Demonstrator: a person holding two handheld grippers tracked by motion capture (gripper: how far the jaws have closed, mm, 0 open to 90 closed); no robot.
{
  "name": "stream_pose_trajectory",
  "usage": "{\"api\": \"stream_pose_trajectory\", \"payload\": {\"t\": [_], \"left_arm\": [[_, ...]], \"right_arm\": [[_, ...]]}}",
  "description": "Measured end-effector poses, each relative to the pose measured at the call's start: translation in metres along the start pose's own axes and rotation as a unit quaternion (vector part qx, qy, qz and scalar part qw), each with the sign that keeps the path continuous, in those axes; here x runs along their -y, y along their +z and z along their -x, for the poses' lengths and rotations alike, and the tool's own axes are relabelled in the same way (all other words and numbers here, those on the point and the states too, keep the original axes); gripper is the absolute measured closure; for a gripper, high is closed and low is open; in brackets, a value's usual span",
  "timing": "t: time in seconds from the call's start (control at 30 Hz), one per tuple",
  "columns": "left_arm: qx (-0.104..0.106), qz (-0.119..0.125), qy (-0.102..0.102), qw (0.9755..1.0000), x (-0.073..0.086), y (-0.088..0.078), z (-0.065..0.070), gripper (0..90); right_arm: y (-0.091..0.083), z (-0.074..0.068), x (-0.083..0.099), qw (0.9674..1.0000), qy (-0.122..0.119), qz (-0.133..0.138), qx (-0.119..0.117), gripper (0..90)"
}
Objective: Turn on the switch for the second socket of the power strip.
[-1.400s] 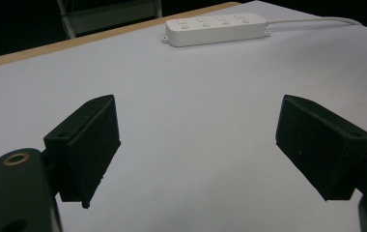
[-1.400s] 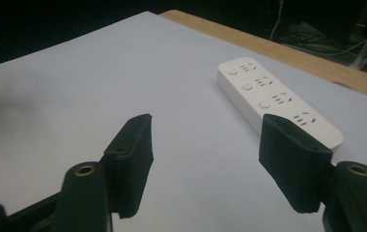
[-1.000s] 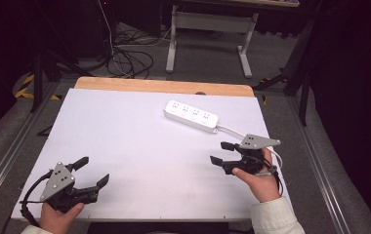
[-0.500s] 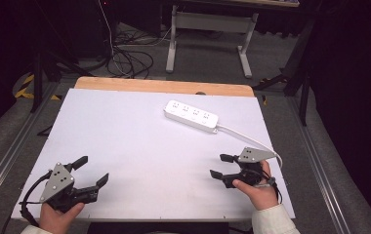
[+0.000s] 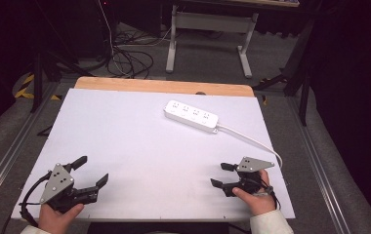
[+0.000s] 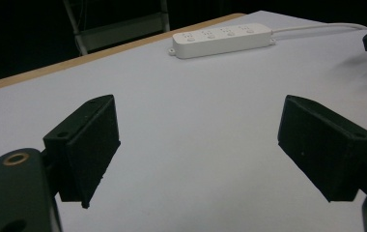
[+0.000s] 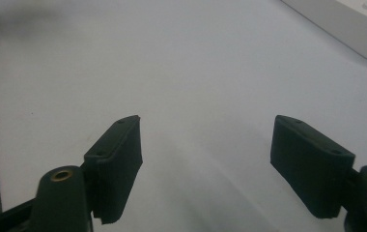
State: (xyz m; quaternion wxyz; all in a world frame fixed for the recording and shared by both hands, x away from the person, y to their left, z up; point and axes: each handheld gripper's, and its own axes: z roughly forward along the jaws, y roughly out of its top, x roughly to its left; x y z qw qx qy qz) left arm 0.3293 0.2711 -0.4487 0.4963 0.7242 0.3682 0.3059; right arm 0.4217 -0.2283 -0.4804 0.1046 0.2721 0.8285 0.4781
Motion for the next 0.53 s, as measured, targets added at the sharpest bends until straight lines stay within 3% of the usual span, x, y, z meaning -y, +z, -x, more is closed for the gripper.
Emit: {"api": "stream_pose_trajectory", "payload": {"t": [0.13, 0.27, 0.37, 0.47, 0.53], "left_arm": [[-0.004, -0.001, -0.008, 1.0, 0.003, -0.003, -0.004, 14.9], [-0.013, 0.002, -0.005, 0.9999, 0.005, -0.006, -0.003, 14.7], [-0.014, -0.001, -0.001, 0.9999, 0.005, -0.004, -0.002, 14.7], [-0.014, -0.011, -0.006, 0.9998, 0.005, -0.001, -0.002, 14.6], [-0.011, -0.012, -0.012, 0.9998, 0.005, -0.001, -0.004, 14.3]], "right_arm": [[0.002, -0.003, 0.007, 1.0, 0.0, -0.005, 0.008, 27.8], [0.002, -0.005, 0.012, 0.9997, -0.002, -0.009, 0.021, 28.5], [-0.001, -0.004, 0.011, 0.9992, -0.004, 0.004, 0.039, 29.2], [-0.005, -0.003, 0.01, 0.9977, -0.015, 0.012, 0.065, 31.0], [-0.006, -0.002, 0.01, 0.9974, -0.015, 0.015, 0.069, 31.3]]}}
